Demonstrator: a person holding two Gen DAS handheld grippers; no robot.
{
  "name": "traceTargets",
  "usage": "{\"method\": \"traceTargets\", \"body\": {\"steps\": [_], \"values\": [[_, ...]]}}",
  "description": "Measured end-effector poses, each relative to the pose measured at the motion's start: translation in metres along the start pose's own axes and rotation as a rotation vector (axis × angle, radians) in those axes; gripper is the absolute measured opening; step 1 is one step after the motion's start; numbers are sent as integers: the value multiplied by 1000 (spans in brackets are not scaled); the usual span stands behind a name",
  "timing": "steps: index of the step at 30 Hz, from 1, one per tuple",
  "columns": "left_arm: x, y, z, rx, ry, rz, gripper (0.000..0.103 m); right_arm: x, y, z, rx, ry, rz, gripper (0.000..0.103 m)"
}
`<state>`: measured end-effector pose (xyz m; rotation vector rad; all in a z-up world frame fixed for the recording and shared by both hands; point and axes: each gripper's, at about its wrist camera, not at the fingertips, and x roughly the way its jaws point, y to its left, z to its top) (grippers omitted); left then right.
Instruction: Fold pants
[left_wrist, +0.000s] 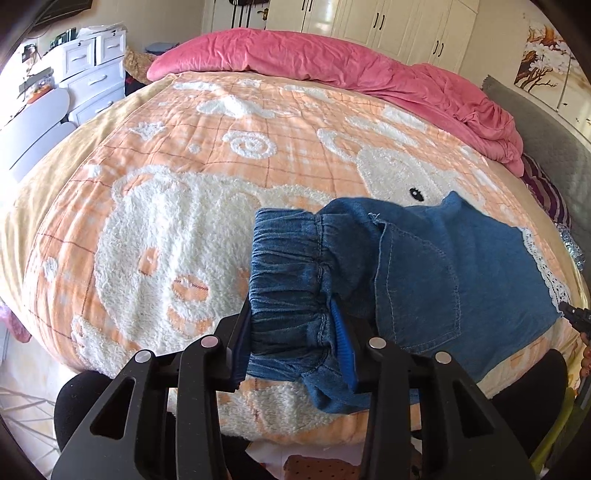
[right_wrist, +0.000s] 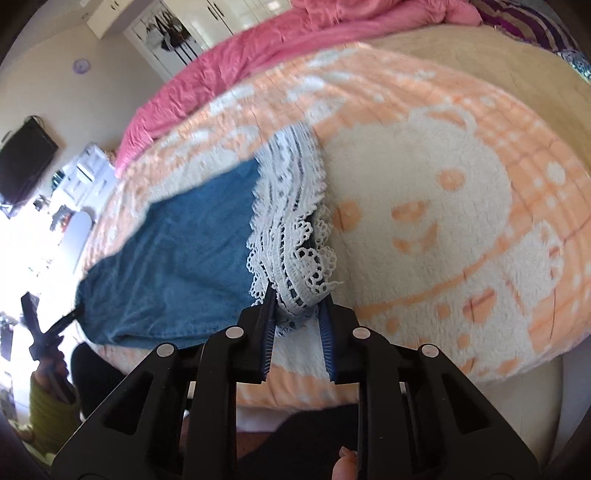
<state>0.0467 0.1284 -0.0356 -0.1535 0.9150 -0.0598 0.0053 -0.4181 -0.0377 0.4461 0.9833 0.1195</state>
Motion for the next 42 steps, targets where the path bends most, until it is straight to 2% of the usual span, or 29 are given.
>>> {"method": "traceTargets", "body": {"steps": [2, 5, 10, 16, 18, 20, 24, 26, 29, 31, 35, 39, 40, 42], "values": [[1, 3, -1, -3, 0, 1, 37, 7, -2, -6, -7, 21, -31, 15], [-1, 2, 0, 17, -16, 25, 37, 7, -7, -9, 11, 9, -24, 15], [4, 0, -4, 28, -31, 54, 37, 10, -3, -9, -15, 17, -63, 16], [2, 2, -4, 6, -45, 29, 40, 9, -2, -9, -9, 19, -73, 18], [-2, 3, -4, -7, -45, 8, 41, 6, 1, -9, -18, 14, -91, 23], [-8, 4, -3, -11, -51, 6, 44, -2, 4, -9, -27, -5, -108, 29], [-28, -1, 1, 19, -88, 30, 50, -20, 8, -10, -37, -45, -141, 31], [-43, -4, 4, 30, -125, 47, 57, -30, 12, -10, -49, -74, -156, 34], [-63, -14, 12, 47, -182, 35, 60, -39, 27, -8, -72, -112, -131, 41], [-69, -26, 17, 72, -203, -3, 65, -38, 43, -6, -110, -119, -97, 45], [-53, -68, 28, 147, -177, -120, 66, -16, 88, 2, -215, -97, -10, 50], [-14, -105, 32, 190, -75, -237, 66, 19, 124, 21, -286, -53, 32, 51], [0, -113, 32, 204, -44, -247, 66, 26, 131, 23, -294, -40, 39, 51], [21, -123, 30, 238, -4, -220, 66, 46, 148, 34, -313, -6, 68, 51]]}}
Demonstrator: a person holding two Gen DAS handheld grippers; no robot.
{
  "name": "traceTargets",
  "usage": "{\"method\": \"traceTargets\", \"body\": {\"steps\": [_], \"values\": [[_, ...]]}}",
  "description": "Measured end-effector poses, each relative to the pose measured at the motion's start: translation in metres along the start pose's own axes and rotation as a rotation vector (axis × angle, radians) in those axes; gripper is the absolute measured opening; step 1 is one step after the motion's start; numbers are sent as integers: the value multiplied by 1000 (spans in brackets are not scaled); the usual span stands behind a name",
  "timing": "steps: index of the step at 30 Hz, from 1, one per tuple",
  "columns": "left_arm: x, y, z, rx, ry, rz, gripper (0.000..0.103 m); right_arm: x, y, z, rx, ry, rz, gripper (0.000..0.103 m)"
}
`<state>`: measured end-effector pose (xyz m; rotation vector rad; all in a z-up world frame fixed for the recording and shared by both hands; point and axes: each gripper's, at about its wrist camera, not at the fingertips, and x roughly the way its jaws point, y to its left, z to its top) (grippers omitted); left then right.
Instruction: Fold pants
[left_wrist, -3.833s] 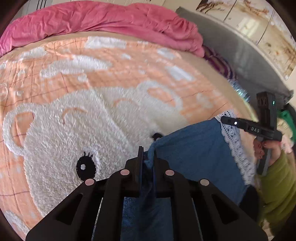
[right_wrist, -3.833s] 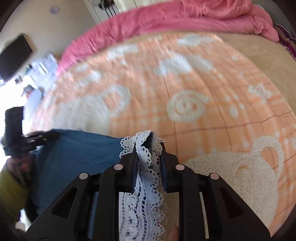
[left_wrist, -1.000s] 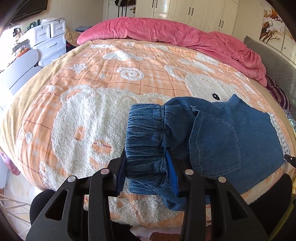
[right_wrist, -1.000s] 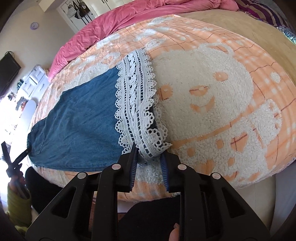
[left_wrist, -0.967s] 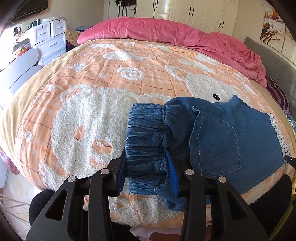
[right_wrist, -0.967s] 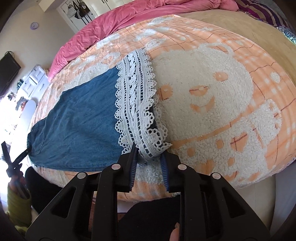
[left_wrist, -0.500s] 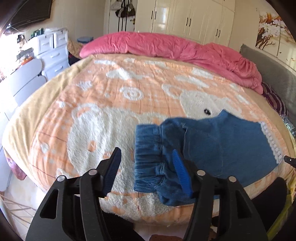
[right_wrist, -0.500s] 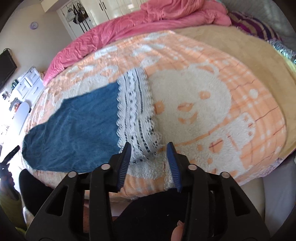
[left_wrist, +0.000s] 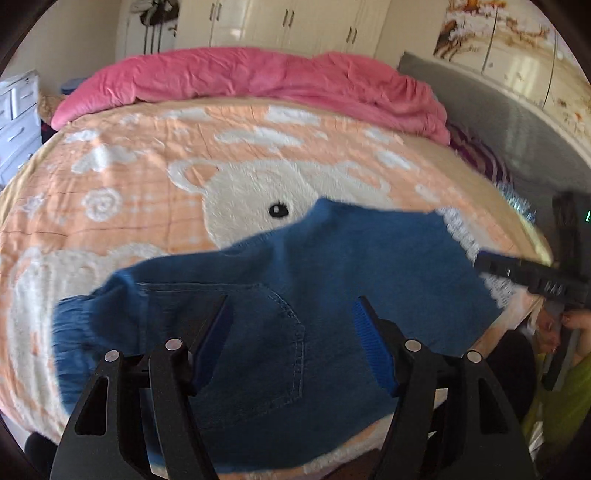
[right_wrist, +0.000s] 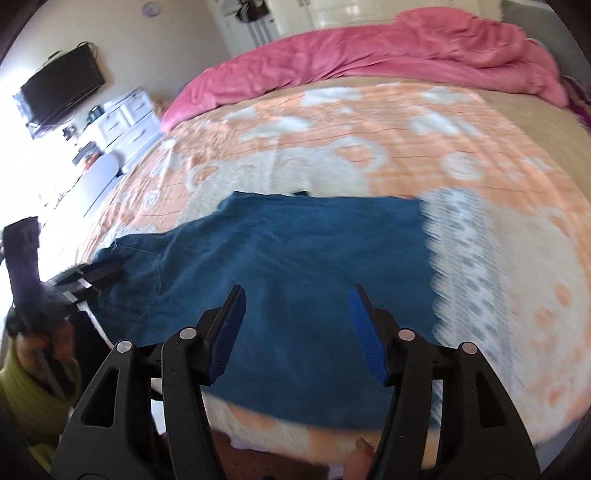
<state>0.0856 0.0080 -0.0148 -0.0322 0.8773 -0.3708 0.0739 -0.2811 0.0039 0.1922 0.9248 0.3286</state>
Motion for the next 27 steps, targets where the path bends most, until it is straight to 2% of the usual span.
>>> {"method": "traceTargets", "body": {"steps": [3, 5, 8, 11, 13, 15, 18, 24, 27], "values": [[28, 14, -8, -2, 85, 130, 66, 31, 11, 13, -30, 54, 4, 51], [30, 29, -18, -37, 105, 104, 63, 49, 9, 15, -30, 97, -9, 51], [23, 39, -27, -14, 96, 95, 58, 70, -10, 8, -1, 160, -106, 52], [23, 40, -28, -12, 90, 102, 58, 70, -19, 7, 65, 151, -73, 52], [24, 38, -27, -10, 89, 116, 59, 63, -9, 11, 45, 127, -68, 52], [20, 32, -23, -13, 80, 108, 64, 53, 13, 22, 9, 85, 21, 52], [18, 27, -21, 6, 68, 114, 68, 57, 44, 41, -60, 64, 73, 55], [18, 30, -22, -7, 67, 103, 68, 108, 92, 71, -136, 134, 105, 55], [19, 31, -23, -10, 66, 97, 68, 135, 107, 81, -156, 178, 79, 56]]}}
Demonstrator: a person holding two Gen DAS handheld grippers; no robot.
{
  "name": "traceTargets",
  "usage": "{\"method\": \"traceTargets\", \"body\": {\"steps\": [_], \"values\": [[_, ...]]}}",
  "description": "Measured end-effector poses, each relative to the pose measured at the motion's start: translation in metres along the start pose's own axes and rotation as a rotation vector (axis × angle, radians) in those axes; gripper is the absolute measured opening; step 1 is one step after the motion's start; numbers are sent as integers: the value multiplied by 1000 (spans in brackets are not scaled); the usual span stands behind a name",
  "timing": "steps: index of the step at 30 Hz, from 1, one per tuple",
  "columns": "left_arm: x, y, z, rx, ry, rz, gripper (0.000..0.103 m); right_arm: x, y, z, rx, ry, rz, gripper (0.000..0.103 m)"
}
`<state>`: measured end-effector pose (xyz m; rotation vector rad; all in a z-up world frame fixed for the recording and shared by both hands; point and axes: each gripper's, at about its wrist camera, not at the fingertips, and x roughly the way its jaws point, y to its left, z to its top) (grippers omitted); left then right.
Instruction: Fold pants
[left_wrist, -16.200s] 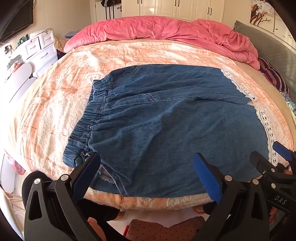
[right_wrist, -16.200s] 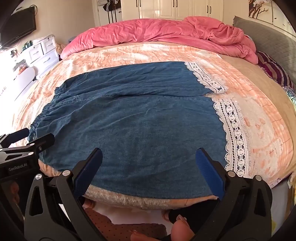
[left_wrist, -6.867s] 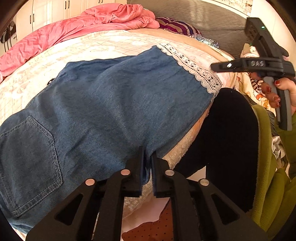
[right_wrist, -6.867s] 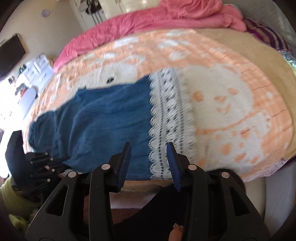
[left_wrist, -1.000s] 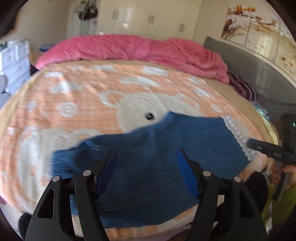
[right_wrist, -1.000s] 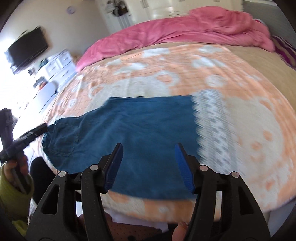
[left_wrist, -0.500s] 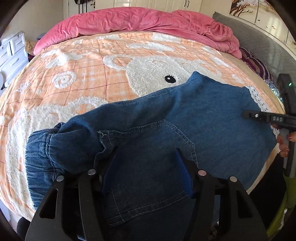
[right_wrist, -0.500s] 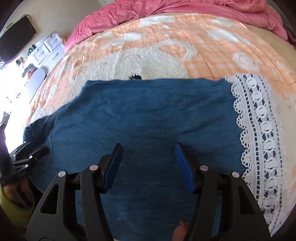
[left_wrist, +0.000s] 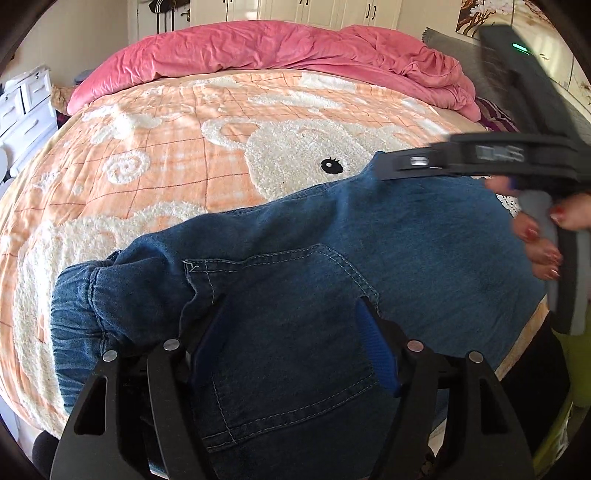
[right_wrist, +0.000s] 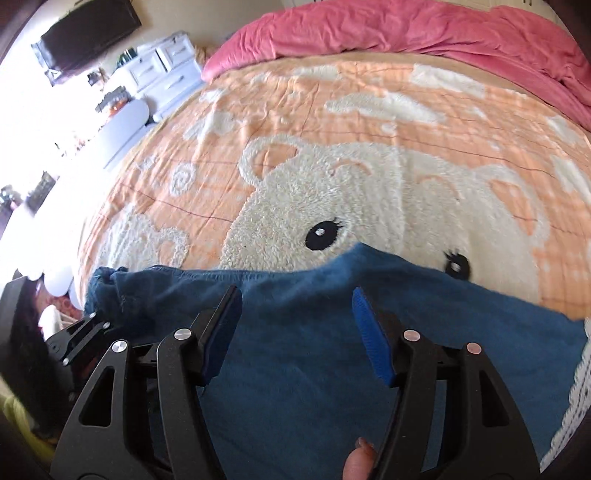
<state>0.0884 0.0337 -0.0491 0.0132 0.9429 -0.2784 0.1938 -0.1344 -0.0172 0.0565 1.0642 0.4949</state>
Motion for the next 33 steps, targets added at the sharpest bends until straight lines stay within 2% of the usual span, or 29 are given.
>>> {"method": "traceTargets", "body": {"steps": [5, 11, 14, 19, 21, 29, 33], "values": [[1, 2, -1, -2, -5, -15, 68, 40, -9, 8, 46, 75, -88, 60], [1, 2, -3, -3, -8, -21, 68, 54, -25, 14, 114, 51, -83, 64], [0, 3, -3, -9, -14, -27, 68, 36, -17, 12, 73, 2, -96, 64], [-8, 3, -2, -18, -25, -42, 68, -19, -11, -14, 36, -102, -152, 73], [-13, 0, -1, -12, -33, -54, 68, -38, -20, -27, 53, -121, -171, 78], [-28, -31, 10, 53, -63, -76, 68, -95, -61, -85, 129, -189, -316, 87], [-28, -50, 20, 93, -65, -78, 72, -114, -76, -108, 164, -206, -368, 90]]}}
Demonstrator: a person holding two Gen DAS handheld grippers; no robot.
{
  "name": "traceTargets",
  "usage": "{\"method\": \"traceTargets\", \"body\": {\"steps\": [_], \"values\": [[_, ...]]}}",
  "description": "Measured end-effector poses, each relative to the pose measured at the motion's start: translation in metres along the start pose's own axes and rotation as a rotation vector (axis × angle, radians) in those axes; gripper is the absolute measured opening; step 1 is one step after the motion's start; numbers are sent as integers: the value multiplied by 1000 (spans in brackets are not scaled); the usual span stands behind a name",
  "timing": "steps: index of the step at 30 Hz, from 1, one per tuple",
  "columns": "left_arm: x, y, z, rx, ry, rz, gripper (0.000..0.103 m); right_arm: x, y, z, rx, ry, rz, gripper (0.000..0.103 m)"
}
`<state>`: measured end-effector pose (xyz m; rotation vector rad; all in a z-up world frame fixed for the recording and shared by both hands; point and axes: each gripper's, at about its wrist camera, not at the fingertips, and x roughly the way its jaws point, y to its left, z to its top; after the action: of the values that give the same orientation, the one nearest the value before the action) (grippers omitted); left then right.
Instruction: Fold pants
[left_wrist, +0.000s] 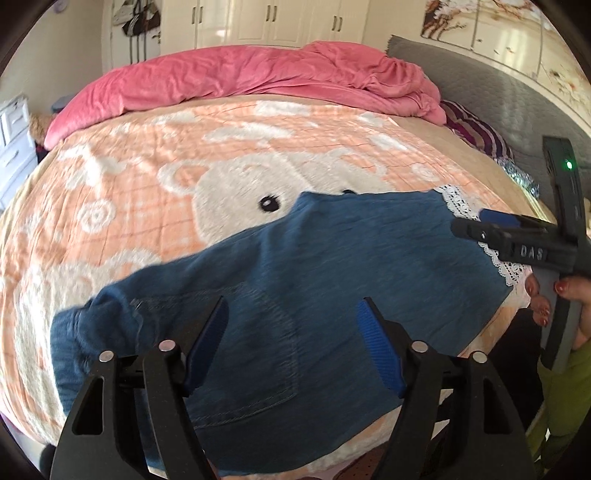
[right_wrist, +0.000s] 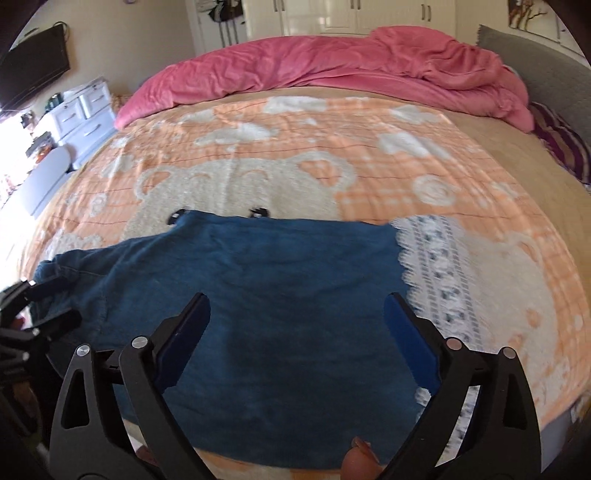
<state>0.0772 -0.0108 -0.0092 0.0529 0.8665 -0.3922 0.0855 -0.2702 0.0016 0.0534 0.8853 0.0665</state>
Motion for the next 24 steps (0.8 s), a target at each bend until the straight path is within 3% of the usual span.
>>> {"method": "traceTargets", "body": {"steps": [6, 13, 23, 24], "values": [[9, -41, 29, 85, 0, -50, 80, -27, -44, -20, 87, -47, -31, 93], [49, -101, 71, 208, 30, -122, 86, -41, -99, -49, 219, -27, -80, 93], [139, -176, 121, 384, 148, -192, 86, -17, -116, -66, 283, 39, -6, 93], [148, -179, 124, 393, 157, -193, 86, -12, -116, -67, 282, 50, 12, 86]]}}
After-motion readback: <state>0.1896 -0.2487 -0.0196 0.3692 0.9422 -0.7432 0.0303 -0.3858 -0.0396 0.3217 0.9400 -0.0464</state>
